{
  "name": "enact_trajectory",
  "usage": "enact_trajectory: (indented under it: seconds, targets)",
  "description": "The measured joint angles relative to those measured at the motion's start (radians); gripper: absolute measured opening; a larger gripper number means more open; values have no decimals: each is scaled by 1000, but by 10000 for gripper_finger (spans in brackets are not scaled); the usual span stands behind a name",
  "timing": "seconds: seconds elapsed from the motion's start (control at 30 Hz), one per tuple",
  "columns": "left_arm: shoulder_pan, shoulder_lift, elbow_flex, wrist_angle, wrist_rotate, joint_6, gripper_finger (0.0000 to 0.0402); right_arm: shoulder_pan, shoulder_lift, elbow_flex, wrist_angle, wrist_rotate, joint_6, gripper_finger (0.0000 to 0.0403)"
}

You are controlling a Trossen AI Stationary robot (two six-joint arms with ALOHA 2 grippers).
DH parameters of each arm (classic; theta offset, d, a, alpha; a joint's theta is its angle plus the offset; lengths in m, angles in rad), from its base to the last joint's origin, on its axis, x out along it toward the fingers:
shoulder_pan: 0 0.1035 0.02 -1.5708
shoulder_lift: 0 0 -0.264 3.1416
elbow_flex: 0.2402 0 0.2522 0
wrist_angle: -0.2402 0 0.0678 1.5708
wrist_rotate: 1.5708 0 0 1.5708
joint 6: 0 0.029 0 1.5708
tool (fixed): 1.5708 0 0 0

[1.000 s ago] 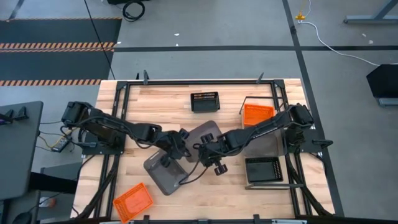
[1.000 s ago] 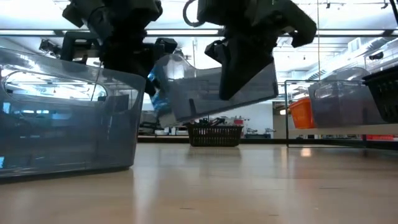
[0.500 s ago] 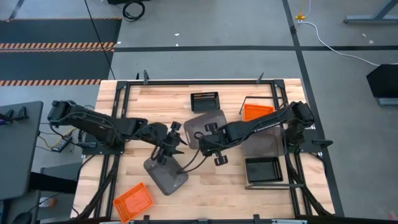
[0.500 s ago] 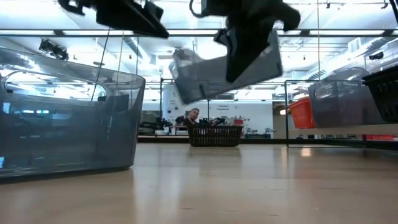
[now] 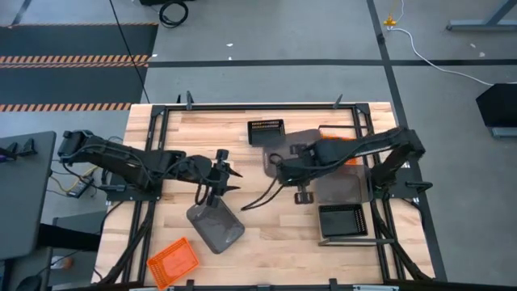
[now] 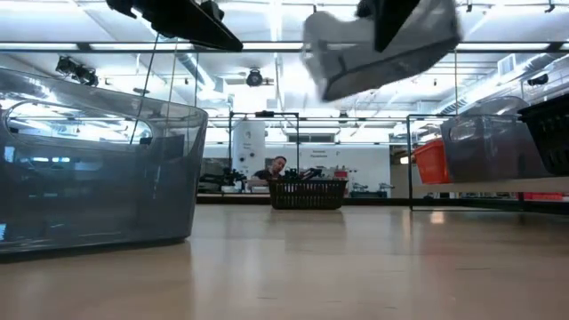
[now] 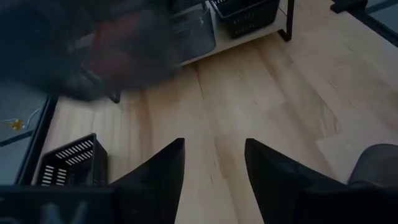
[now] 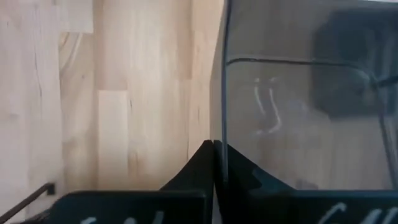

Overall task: Stack baskets on shelf by color
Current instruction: Stack the top black transparent bin on top of the black transparent bin on the shelf

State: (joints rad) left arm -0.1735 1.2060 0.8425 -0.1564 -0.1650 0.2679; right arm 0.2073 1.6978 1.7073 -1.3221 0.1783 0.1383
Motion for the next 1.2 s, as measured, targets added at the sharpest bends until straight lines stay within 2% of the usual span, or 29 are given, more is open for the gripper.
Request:
enact_trajectory:
  seconds: [0.2,0.47,0.77,1.0,1.2]
  targets:
    - [21,0,0,-7,-12,-33,172,28,-107,0,-123,-19,137,11]
    - [49,0,0,-16,-15,-126,172,137,-213,-22,-212,-22,317,15]
    - [53,0,0,-15,-15,-200,172,245,-352,-262,-171,-16,511,16]
    - [53,0,0,-14,-15,-232,172,304,-420,-473,18,-16,517,13]
    - [52,5,0,-14,-16,-263,172,346,-448,-582,38,-3,571,14]
